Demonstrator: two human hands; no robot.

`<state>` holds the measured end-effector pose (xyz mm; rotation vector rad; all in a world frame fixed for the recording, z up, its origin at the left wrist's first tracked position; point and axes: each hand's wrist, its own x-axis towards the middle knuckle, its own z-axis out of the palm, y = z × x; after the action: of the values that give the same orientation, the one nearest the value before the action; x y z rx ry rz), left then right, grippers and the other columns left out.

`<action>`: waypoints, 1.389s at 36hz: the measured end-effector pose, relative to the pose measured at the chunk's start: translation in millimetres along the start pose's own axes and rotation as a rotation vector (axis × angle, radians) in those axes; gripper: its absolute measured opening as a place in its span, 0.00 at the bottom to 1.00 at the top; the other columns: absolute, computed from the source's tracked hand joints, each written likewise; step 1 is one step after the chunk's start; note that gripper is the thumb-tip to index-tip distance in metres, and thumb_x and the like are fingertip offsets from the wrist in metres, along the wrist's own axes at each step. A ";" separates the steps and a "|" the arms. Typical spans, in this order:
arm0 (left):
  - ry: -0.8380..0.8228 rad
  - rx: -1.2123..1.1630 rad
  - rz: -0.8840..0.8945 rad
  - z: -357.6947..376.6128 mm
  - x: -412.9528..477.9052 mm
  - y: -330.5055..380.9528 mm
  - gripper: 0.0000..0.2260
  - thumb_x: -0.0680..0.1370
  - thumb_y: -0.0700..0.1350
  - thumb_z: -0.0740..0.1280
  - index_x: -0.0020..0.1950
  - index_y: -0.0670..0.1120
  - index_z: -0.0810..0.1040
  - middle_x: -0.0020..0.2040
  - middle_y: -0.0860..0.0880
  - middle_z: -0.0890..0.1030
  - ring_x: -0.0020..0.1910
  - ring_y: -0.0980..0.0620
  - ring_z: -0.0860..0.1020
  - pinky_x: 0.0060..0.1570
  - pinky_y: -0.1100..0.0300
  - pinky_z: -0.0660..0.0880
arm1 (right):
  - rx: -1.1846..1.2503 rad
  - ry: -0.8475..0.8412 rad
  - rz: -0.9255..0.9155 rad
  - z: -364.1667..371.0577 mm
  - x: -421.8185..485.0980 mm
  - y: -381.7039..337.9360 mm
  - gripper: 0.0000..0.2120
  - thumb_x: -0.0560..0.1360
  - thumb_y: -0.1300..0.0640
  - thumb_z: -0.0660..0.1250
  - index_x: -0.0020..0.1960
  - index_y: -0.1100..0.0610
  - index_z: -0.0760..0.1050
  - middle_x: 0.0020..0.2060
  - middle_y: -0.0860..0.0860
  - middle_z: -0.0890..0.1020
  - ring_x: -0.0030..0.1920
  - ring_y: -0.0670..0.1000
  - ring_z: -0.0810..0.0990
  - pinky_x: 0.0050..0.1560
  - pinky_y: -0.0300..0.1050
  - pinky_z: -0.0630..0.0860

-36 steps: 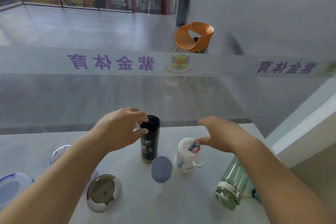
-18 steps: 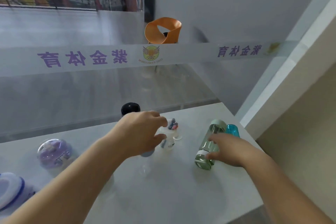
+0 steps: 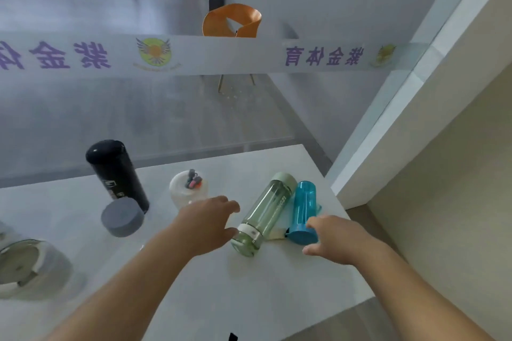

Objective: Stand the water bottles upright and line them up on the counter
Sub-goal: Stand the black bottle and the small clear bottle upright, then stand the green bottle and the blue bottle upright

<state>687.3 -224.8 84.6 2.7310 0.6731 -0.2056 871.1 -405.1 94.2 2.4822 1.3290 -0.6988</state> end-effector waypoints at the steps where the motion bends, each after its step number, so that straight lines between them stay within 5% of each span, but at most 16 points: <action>1: -0.006 -0.005 -0.028 9.0 8.3 5.7 0.20 0.76 0.57 0.63 0.67 0.54 0.67 0.63 0.54 0.73 0.59 0.49 0.75 0.56 0.53 0.73 | -0.026 0.013 -0.016 1.7 7.0 9.0 0.22 0.74 0.40 0.64 0.62 0.53 0.69 0.55 0.50 0.77 0.51 0.51 0.77 0.47 0.45 0.73; 10: -0.108 -0.192 -0.335 80.3 54.1 46.1 0.34 0.70 0.62 0.68 0.71 0.55 0.58 0.64 0.49 0.68 0.63 0.45 0.68 0.58 0.51 0.70 | -0.200 0.120 -0.238 17.9 65.3 61.9 0.25 0.74 0.45 0.66 0.68 0.53 0.65 0.62 0.53 0.73 0.60 0.55 0.72 0.60 0.51 0.72; 16: -0.098 -0.348 -0.490 111.8 62.3 52.6 0.43 0.68 0.60 0.71 0.74 0.56 0.48 0.65 0.47 0.66 0.62 0.44 0.68 0.58 0.50 0.71 | -0.321 0.052 -0.397 33.8 95.1 73.7 0.37 0.76 0.55 0.66 0.77 0.51 0.47 0.76 0.55 0.55 0.74 0.59 0.55 0.71 0.55 0.62; 22: -0.037 -0.481 -0.571 122.8 61.4 43.9 0.39 0.70 0.56 0.69 0.74 0.58 0.48 0.62 0.47 0.67 0.58 0.45 0.73 0.54 0.53 0.72 | -0.430 0.016 -0.522 49.3 111.6 72.3 0.37 0.75 0.66 0.63 0.76 0.48 0.49 0.77 0.54 0.52 0.75 0.64 0.49 0.69 0.59 0.62; 28: 0.044 -0.509 -0.559 118.0 57.7 42.4 0.36 0.70 0.57 0.70 0.72 0.57 0.54 0.59 0.47 0.70 0.56 0.46 0.74 0.54 0.55 0.72 | -0.508 0.025 -0.575 57.7 119.6 64.8 0.37 0.75 0.68 0.63 0.75 0.47 0.49 0.77 0.57 0.51 0.75 0.67 0.46 0.70 0.63 0.58; 37: 0.437 -0.586 -0.481 58.9 59.1 50.1 0.27 0.68 0.51 0.74 0.63 0.52 0.67 0.53 0.51 0.69 0.50 0.48 0.72 0.49 0.58 0.70 | -0.462 0.082 -0.578 57.5 122.0 69.3 0.34 0.73 0.65 0.65 0.72 0.46 0.54 0.74 0.56 0.58 0.72 0.69 0.53 0.61 0.64 0.67; 40: 0.568 -0.580 -0.419 29.4 64.2 55.7 0.26 0.68 0.49 0.75 0.62 0.51 0.69 0.53 0.50 0.71 0.50 0.50 0.72 0.50 0.59 0.69 | -0.476 0.121 -0.557 59.4 122.5 73.5 0.41 0.55 0.52 0.80 0.63 0.46 0.65 0.59 0.55 0.78 0.56 0.69 0.76 0.37 0.63 0.77; 42: 0.592 -0.536 -0.364 13.6 66.8 59.5 0.27 0.67 0.49 0.75 0.63 0.53 0.68 0.56 0.50 0.71 0.52 0.52 0.70 0.52 0.60 0.68 | -0.426 0.123 -0.510 66.4 126.3 78.6 0.44 0.42 0.47 0.81 0.57 0.44 0.69 0.50 0.51 0.82 0.46 0.64 0.81 0.27 0.57 0.76; 50: 0.493 -0.361 -0.295 -16.0 81.2 69.3 0.30 0.68 0.52 0.74 0.67 0.53 0.66 0.66 0.50 0.69 0.63 0.47 0.66 0.56 0.58 0.64 | -0.141 0.282 -0.500 57.7 117.6 87.7 0.41 0.48 0.39 0.76 0.58 0.45 0.69 0.48 0.49 0.80 0.43 0.56 0.78 0.29 0.49 0.75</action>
<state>792.5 -242.8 101.1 2.3278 1.1203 0.4948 982.3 -394.2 -17.0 2.2074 2.0610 -0.3307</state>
